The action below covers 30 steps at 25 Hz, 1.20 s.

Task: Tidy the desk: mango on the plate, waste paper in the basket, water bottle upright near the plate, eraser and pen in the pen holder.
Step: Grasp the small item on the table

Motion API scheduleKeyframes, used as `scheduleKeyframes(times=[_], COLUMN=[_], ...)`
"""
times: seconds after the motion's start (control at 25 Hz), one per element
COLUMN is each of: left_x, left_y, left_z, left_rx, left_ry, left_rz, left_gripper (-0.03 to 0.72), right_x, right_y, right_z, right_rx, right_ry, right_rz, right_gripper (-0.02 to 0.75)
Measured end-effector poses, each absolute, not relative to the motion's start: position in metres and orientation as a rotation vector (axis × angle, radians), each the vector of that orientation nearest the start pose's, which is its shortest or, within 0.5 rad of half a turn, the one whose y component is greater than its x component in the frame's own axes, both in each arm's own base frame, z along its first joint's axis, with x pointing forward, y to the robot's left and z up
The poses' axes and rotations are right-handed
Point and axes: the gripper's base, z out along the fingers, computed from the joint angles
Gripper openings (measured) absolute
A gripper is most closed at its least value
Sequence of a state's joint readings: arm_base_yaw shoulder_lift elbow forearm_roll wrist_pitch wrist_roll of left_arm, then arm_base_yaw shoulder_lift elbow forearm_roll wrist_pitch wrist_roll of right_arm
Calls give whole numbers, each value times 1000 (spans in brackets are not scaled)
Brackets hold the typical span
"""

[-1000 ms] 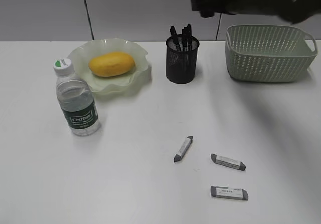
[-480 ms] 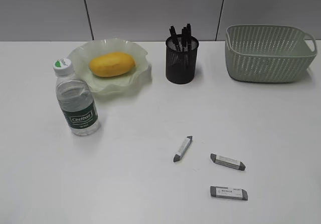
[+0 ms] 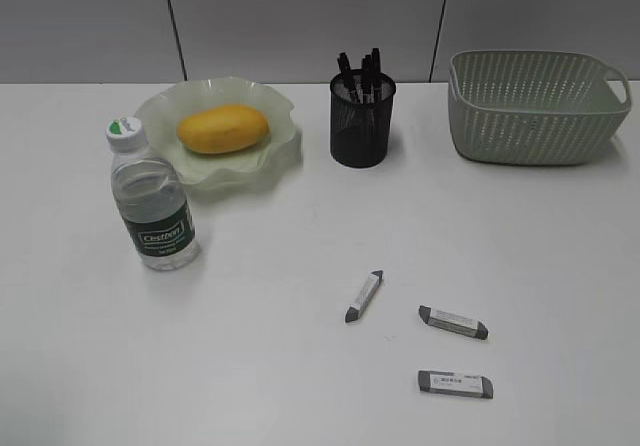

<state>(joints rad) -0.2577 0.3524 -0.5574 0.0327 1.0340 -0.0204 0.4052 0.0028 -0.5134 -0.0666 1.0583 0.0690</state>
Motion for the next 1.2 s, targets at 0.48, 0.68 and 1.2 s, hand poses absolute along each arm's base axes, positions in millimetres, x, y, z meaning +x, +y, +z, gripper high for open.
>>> scheduleKeyframes(times=[0.48, 0.68, 1.2], left_x=[162, 203, 294], left_y=[-110, -222, -343], left_z=[328, 296, 135], left_rx=[803, 1041, 1116], left_ry=[2261, 2313, 2672], left_rz=[-390, -371, -247], left_gripper=[269, 325, 470], right_x=[-4, -4, -4], right_y=[-6, -6, -6], right_z=[281, 281, 281], right_rx=[-346, -348, -350], right_ry=[1988, 1987, 1987], right_rz=[231, 230, 230], right_gripper=[402, 402, 391])
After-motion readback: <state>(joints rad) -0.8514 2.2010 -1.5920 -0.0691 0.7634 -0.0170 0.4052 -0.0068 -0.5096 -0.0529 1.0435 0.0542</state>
